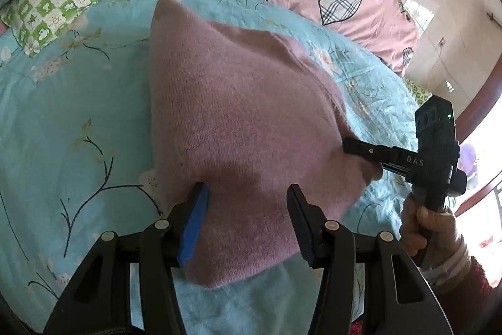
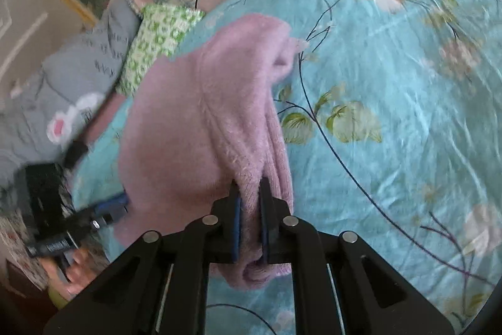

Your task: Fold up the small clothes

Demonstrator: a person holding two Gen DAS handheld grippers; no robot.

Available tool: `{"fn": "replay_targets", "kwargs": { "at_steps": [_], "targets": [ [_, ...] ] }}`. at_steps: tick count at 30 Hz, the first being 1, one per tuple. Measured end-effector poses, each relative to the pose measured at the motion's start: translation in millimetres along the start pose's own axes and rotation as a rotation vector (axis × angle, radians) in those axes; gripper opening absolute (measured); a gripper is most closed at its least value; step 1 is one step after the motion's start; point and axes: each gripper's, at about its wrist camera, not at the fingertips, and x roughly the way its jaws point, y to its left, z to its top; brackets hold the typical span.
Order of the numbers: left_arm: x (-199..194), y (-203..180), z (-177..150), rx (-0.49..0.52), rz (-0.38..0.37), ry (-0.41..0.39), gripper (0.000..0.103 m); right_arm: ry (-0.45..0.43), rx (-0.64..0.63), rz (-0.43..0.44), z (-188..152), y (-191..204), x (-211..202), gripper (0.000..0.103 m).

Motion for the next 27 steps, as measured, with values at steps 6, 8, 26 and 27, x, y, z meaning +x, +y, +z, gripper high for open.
{"fn": "replay_targets", "kwargs": {
  "at_steps": [6,8,26,27],
  "targets": [
    [-22,6,23,-0.014,-0.022,-0.063,0.053,-0.075,-0.062,-0.074,13,23,-32,0.040],
    [-23,10,37,-0.018,-0.027,-0.079,0.053,-0.133,-0.072,-0.052,25,31,-42,0.043],
    [103,81,142,-0.187,-0.021,0.068,0.029,0.051,0.028,-0.036,113,9,89,0.041],
    [100,79,142,-0.175,-0.013,0.061,0.027,0.048,0.028,-0.037,112,11,86,0.041]
  ]
}}
